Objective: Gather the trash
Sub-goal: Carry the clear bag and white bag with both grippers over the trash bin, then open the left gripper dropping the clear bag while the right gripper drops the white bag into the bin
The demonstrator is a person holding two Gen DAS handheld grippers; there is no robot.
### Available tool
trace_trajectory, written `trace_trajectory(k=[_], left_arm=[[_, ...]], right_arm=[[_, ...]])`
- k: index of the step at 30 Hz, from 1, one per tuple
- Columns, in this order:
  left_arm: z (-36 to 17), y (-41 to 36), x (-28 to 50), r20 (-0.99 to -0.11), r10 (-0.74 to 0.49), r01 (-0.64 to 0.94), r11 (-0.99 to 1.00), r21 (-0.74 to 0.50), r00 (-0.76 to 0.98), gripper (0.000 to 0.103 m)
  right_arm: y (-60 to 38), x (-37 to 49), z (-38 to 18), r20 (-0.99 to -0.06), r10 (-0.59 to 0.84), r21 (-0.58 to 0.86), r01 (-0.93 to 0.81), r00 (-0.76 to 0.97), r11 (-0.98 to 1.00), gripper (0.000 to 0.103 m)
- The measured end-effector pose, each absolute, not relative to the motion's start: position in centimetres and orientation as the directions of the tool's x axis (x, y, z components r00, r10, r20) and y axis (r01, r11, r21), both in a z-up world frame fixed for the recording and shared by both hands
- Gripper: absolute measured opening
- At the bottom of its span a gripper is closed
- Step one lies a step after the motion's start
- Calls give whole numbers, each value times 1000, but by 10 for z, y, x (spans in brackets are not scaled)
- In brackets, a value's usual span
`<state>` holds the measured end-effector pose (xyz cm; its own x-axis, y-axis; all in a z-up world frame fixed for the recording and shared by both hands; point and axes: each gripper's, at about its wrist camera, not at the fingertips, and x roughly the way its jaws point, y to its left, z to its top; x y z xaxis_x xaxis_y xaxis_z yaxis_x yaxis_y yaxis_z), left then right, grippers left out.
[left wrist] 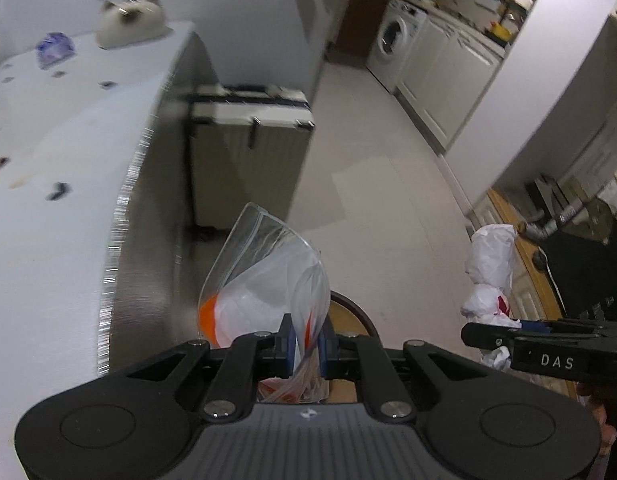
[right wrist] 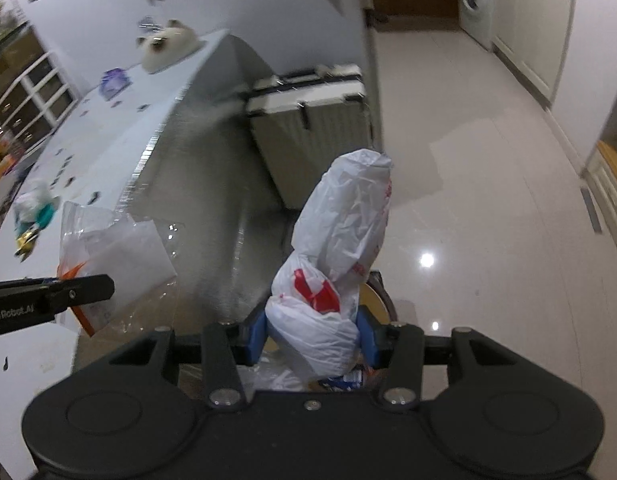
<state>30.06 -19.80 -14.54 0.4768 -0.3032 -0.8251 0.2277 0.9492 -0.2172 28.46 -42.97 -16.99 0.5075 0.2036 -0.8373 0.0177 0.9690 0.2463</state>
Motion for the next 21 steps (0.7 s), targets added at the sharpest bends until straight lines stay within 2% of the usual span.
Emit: trace_trajectory(k=[7,12,17,19,20,21], left_arm=[[-207,-240,346,-885,-352,321,913,-252,306,11],[-247,-258,368,-925,-301,370,907,-202,232,11],[-277,-260,383,-946,-268,390,903,-180,183,11],[-287,-259,391,-950,-266,394,901,-184,165,11],[-292,-258,394,-951,-264,395,900,-183,160,11],[-297,-258,396,-953,-260,400,899,-181,154,11]], right_arm=[[-458,300,-220,-865,269,359,149,423,921,48],[-468,316,-283,-861,368,486,353,351,799,48],[-458,327,-349,-869,409,495,510,280,703,51],[-454,328,-370,-886,392,462,565,250,684,60],[-455,325,-379,-890,385,452,586,244,673,76],[-456,320,-384,-895,374,441,601,241,667,83]])
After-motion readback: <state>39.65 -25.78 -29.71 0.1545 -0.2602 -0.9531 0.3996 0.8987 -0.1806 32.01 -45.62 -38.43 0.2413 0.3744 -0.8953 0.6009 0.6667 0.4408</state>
